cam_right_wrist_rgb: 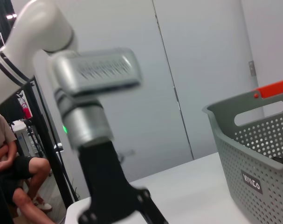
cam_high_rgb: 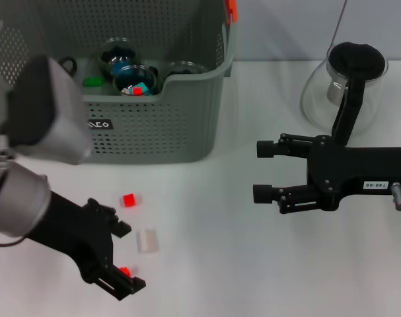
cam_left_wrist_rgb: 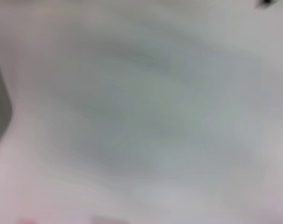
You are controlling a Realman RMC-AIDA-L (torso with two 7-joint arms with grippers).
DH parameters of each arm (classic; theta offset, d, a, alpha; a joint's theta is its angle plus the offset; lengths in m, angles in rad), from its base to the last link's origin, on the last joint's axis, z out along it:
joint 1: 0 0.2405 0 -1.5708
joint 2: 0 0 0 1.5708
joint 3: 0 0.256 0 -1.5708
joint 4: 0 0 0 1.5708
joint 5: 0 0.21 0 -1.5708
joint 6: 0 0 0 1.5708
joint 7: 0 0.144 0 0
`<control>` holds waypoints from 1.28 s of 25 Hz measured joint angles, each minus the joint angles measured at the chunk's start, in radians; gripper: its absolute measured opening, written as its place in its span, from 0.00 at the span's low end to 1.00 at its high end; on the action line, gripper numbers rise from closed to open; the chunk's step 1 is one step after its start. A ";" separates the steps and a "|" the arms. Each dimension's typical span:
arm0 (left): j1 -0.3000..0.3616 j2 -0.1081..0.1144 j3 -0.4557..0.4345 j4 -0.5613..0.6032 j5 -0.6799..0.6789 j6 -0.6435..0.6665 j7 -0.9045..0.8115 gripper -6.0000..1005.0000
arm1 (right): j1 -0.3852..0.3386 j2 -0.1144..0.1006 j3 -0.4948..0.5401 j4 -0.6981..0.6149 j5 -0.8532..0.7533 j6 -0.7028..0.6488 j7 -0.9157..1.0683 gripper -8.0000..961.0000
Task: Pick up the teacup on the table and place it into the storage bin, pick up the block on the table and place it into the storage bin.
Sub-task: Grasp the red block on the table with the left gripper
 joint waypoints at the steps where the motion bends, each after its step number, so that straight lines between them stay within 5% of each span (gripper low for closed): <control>1: -0.020 0.001 0.020 -0.043 0.034 -0.019 -0.031 0.94 | 0.001 0.000 -0.001 0.000 0.000 0.001 0.003 0.98; 16: -0.070 -0.002 0.270 -0.196 0.268 -0.222 -0.301 0.94 | 0.005 0.006 0.000 0.000 0.000 0.017 0.006 0.98; 32: -0.073 -0.003 0.326 -0.259 0.289 -0.291 -0.339 0.89 | 0.003 0.006 0.002 -0.001 0.000 0.017 0.006 0.98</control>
